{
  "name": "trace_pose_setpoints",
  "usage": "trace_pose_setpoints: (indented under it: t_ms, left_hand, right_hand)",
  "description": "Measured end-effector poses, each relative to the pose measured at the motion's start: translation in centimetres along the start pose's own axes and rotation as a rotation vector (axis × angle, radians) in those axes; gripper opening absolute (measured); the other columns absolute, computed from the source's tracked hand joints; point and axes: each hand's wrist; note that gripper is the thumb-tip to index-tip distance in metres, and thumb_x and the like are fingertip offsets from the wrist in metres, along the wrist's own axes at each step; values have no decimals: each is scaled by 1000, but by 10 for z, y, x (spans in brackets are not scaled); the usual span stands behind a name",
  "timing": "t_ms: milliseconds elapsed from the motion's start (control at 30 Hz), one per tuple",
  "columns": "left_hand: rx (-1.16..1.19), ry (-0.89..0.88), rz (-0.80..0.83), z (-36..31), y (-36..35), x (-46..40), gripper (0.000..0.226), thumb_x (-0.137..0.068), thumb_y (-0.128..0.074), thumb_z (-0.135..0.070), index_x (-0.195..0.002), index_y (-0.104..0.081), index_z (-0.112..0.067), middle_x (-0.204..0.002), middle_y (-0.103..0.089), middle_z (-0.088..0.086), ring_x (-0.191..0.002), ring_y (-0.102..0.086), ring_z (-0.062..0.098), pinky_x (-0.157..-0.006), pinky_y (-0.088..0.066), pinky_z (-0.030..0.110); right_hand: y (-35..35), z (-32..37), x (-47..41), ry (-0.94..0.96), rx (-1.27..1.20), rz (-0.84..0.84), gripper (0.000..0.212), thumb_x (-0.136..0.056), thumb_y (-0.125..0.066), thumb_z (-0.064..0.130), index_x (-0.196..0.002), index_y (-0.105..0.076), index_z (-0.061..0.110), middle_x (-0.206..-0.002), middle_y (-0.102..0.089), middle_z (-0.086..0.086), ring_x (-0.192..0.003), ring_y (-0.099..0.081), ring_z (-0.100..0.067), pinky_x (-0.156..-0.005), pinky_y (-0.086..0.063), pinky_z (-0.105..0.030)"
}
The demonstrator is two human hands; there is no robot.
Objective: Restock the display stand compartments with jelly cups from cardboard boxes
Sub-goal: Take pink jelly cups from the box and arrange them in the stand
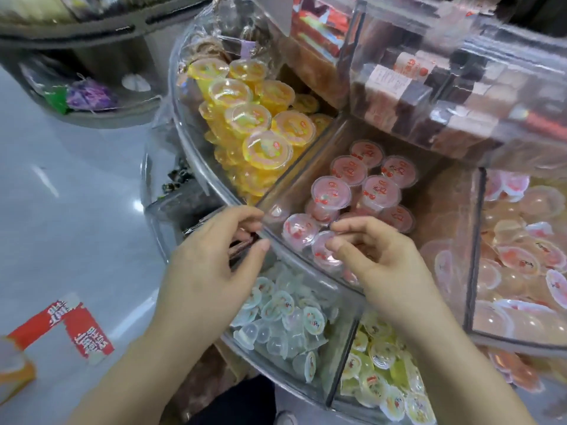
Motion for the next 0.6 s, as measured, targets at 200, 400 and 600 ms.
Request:
trace_pose_setpoints:
  t_ms: [200,400,600]
  left_hand:
    - [227,393,-194,83,1,128,20,-79,-62,-26,-91,-60,-41,-88,-66,-18,-81,-63,1,-73,-46,9]
    - [232,869,-232,223,-66,284,41,-85,-62,-6,-85,-59,-47,-85,-65,-18,-84,-62,-3,-73,-47,9]
    - [219,1178,-134,372,-154,380,24,-87,-56,-5,-93,-58,-28,-94,-66,-2,-95,-64,20,-85,-51,34]
  right_hand:
    - [-87,-15,62,83,16,560,13,-83,-63,21,-88,-63,33,-77,-64,15,-69,-58,3,-67,-43,-8]
    - [-197,-174,109,-285,319,901,9,-90,-57,17,-98,-59,20,-81,-56,4,-73,-52,-8,-71,-44,-17]
    - [-294,-372,132,-433,599,1000,25,-93,-48,0,-116,-54,-4,-81,-50,-7,-76,-46,-16,-55,-38,-7]
Point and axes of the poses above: each hand's wrist, its own x-axis away from the middle knuckle, its own y-axis out of the back of the hand, z = x × y
